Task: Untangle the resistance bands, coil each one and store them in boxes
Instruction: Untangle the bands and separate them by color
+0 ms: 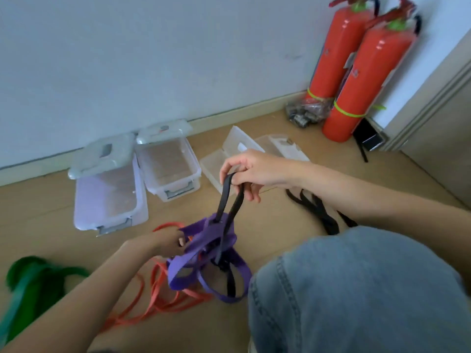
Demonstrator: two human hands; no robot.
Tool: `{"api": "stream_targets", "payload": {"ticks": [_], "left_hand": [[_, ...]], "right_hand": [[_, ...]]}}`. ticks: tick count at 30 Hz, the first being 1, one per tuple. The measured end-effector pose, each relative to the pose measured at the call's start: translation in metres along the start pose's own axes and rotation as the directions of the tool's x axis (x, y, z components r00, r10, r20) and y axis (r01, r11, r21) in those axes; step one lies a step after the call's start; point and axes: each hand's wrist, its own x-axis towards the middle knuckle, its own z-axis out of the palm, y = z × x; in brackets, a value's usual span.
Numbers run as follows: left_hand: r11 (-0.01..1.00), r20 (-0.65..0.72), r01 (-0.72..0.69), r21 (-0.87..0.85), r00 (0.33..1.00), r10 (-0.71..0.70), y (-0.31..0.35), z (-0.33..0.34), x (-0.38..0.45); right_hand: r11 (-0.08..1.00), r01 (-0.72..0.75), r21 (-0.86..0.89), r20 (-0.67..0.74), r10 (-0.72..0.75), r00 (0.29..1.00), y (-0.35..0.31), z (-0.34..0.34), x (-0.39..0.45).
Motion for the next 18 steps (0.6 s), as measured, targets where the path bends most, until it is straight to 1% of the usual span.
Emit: {"api": "stream_targets", "payload": {"ticks": [1, 2, 3, 4, 5, 7, 9, 11, 12, 13, 14, 16, 17, 18], "left_hand": [[0.992, -0.062, -0.055, -0.11, 0.997, 0.049, -0.003, -0.007, -0.013], [0.961, -0.137, -0.134, -0.243, 0.985, 0.103, -0.005, -0.015, -0.027], [0.89, -0.197, -0.235, -0.39, 0.966, 0.168, -0.003, -0.024, -0.043], [0.799, -0.259, -0.336, -0.498, 0.938, 0.233, 0.002, -0.033, -0.059], [0.73, -0.309, -0.414, -0.544, 0.908, 0.284, 0.009, -0.041, -0.074], [0.628, -0.425, -0.537, -0.563, 0.84, 0.337, 0.021, -0.048, -0.095], [0.552, -0.56, -0.619, -0.558, 0.772, 0.3, 0.028, -0.055, -0.112], [0.512, -0.661, -0.654, -0.557, 0.722, 0.203, 0.032, -0.067, -0.132], [0.493, -0.676, -0.659, -0.568, 0.716, 0.177, 0.033, -0.074, -0.142], [0.473, -0.668, -0.655, -0.589, 0.724, 0.17, 0.036, -0.08, -0.152], [0.458, -0.65, -0.645, -0.612, 0.74, 0.173, 0.039, -0.085, -0.16], [0.486, -0.648, -0.639, -0.596, 0.74, 0.178, 0.045, -0.094, -0.176], [0.511, -0.67, -0.642, -0.572, 0.725, 0.16, 0.045, -0.099, -0.185], [0.515, -0.701, -0.651, -0.557, 0.702, 0.128, 0.043, -0.104, -0.194]], "right_hand": [[1.0, 0.025, -0.002, 0.025, -0.025, 0.999, -0.02, 0.005, -0.007], [0.998, 0.055, -0.008, 0.038, -0.055, 0.998, -0.039, 0.011, -0.012], [0.996, 0.085, -0.018, 0.042, -0.084, 0.996, -0.057, 0.017, -0.017], [0.993, 0.115, -0.026, 0.041, -0.113, 0.993, -0.076, 0.023, -0.021], [0.989, 0.145, -0.029, 0.031, -0.144, 0.989, -0.093, 0.029, -0.025], [0.978, 0.207, -0.016, -0.029, -0.208, 0.978, -0.123, 0.038, -0.035], [0.954, 0.29, 0.069, -0.163, -0.276, 0.947, -0.147, 0.041, -0.046], [0.887, 0.41, 0.211, -0.349, -0.324, 0.88, -0.167, 0.039, -0.056], [0.839, 0.475, 0.265, -0.44, -0.333, 0.834, -0.176, 0.037, -0.06], [0.794, 0.533, 0.294, -0.52, -0.335, 0.786, -0.183, 0.035, -0.064], [0.765, 0.574, 0.292, -0.584, -0.332, 0.741, -0.187, 0.033, -0.067], [0.772, 0.596, 0.223, -0.663, -0.328, 0.673, -0.186, 0.026, -0.072], [0.81, 0.562, 0.166, -0.684, -0.316, 0.657, -0.18, 0.022, -0.074], [0.875, 0.476, 0.09, -0.695, -0.287, 0.659, -0.173, 0.018, -0.075]]}}
